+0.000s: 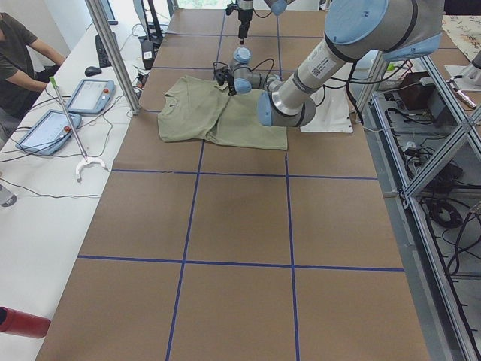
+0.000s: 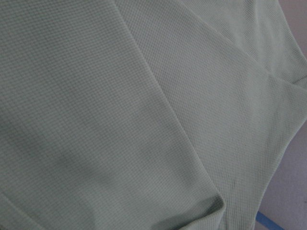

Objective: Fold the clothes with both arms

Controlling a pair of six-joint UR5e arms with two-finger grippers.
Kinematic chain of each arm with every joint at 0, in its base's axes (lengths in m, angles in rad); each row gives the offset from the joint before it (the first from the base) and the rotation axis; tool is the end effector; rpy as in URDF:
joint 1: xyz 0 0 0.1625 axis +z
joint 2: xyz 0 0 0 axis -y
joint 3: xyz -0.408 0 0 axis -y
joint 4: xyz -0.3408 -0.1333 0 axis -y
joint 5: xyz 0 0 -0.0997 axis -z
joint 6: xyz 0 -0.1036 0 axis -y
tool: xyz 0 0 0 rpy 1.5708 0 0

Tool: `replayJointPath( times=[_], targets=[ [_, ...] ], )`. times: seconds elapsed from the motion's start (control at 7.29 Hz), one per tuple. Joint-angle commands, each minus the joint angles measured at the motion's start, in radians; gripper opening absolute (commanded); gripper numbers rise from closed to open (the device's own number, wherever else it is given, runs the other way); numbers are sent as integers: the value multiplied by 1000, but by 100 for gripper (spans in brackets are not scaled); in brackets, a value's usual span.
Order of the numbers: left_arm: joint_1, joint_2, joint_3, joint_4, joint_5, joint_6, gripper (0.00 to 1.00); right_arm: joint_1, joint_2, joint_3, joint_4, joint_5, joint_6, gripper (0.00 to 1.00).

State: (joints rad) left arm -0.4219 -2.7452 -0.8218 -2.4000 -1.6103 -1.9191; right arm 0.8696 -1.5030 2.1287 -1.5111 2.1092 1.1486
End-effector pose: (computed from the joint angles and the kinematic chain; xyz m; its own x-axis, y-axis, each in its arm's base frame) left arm 0.6917 -0.4521 0.1168 0.1387 -0.4361 -0.8892 0.4492 0.8279 -0.3359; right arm -0.2209 -0.3859 0.3757 0.6386 0.2110 0.7401 -0.2027 0.9738 -0.1027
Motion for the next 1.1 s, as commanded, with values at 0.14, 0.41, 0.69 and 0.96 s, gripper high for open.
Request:
replayJointPath(
  times=[0.14, 0.41, 0.69, 0.96],
  targets=[
    [8, -39, 40, -37, 24, -3, 100, 9, 1, 0, 0, 2, -3, 100],
    [17, -51, 87, -106, 35, -1, 100, 15, 3, 0, -1, 2, -3, 100],
    [15, -60, 112, -117, 52, -1, 100, 20, 3, 0, -1, 3, -3, 100],
    [17, -73, 115, -119, 52, -1, 100, 20, 3, 0, -1, 3, -3, 100]
  ],
)
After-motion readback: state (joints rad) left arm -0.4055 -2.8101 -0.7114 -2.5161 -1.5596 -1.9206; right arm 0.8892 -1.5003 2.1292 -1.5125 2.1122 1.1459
